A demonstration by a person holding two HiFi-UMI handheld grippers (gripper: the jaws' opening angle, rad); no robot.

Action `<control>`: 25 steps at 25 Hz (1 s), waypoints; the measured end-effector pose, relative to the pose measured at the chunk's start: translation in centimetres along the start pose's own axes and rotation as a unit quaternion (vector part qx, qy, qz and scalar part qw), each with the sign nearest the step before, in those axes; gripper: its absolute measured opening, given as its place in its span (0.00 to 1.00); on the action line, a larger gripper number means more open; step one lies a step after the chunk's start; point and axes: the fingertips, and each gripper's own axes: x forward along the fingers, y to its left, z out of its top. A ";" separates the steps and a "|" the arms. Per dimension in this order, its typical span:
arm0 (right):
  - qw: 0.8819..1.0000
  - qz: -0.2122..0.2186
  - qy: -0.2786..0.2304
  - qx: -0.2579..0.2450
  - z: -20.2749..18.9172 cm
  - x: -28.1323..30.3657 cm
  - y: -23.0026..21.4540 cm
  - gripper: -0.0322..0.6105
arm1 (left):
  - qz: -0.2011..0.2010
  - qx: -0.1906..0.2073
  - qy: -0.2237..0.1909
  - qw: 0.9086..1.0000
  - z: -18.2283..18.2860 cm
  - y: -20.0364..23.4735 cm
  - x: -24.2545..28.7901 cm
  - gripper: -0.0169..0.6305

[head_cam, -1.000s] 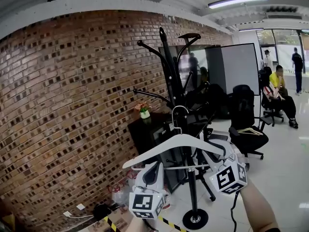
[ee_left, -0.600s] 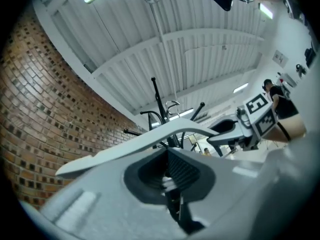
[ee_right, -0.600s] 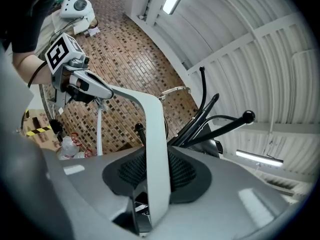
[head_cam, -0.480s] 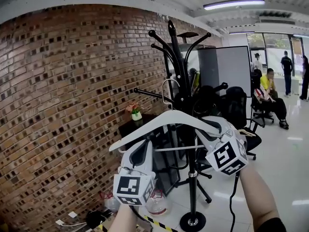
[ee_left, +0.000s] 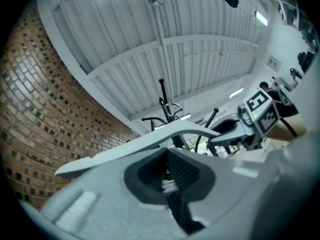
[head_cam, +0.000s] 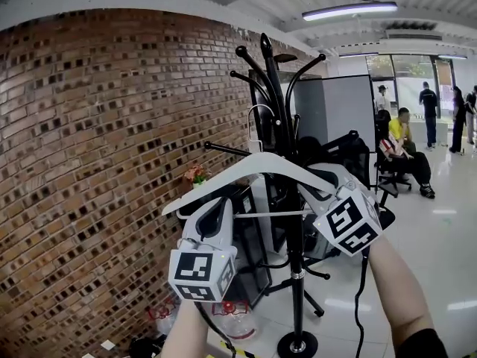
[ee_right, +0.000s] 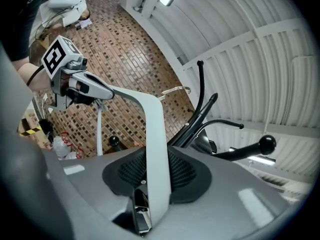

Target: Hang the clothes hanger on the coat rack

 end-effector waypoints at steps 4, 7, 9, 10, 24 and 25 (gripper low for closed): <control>1.000 -0.004 0.010 0.016 1.3 1.6 -1.1 0.24 | -0.007 0.009 -0.004 1.000 1.6 1.9 1.6 0.03; 1.000 -0.009 0.019 0.016 2.3 2.6 -1.9 0.24 | -0.014 0.017 -0.005 1.000 2.4 3.1 2.5 0.03; 1.000 -0.010 0.026 0.010 3.0 3.3 -2.4 0.24 | -0.015 0.019 -0.004 1.000 2.7 3.8 3.1 0.03; 0.999 -0.009 0.030 0.007 3.2 3.6 -2.7 0.24 | -0.015 0.020 -0.003 1.000 2.7 4.0 3.4 0.03; 0.998 -0.033 0.055 0.027 5.7 5.1 -4.6 0.24 | 0.015 0.032 -0.021 0.999 4.9 7.1 5.7 0.03; 0.997 -0.035 0.058 0.031 5.9 5.2 -4.8 0.24 | 0.015 0.034 -0.022 0.999 5.1 7.2 5.9 0.03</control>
